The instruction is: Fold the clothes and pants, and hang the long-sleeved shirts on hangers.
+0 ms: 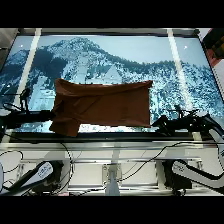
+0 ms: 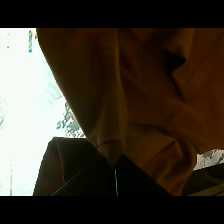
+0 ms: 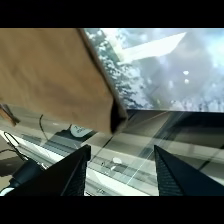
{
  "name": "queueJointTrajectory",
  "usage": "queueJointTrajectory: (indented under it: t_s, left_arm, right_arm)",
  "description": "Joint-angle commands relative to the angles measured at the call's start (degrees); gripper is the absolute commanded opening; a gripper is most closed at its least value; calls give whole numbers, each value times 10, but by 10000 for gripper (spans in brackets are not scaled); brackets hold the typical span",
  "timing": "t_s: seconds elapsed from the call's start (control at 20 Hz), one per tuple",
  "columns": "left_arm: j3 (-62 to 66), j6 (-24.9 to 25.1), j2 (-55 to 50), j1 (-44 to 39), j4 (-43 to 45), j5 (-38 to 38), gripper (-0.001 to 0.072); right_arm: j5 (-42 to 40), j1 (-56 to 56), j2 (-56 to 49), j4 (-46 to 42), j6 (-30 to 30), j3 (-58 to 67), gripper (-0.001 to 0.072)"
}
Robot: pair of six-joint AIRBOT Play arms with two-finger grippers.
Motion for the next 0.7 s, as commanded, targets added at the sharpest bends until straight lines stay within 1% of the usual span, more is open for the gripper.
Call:
queueJointTrajectory:
  t_s: [0.0,0.3,0.45,0.55,0.65]
  left_arm:
    - [0,0,0,0,0,12,14]
    - [0,-4,0,0,0,3,14]
    - [0,-32,0,0,0,3,14]
    - [0,-32,0,0,0,3,14]
    - [0,-32,0,0,0,4,14]
  right_arm:
    - [-14,0,-16,0,-8,0,453]
    - [-45,3,-22,16,-12,0,453]
    - [-66,48,-34,22,-12,0,453]
    - [-108,80,-36,38,-11,0,453]
    - [-115,90,-36,58,-9,0,451]
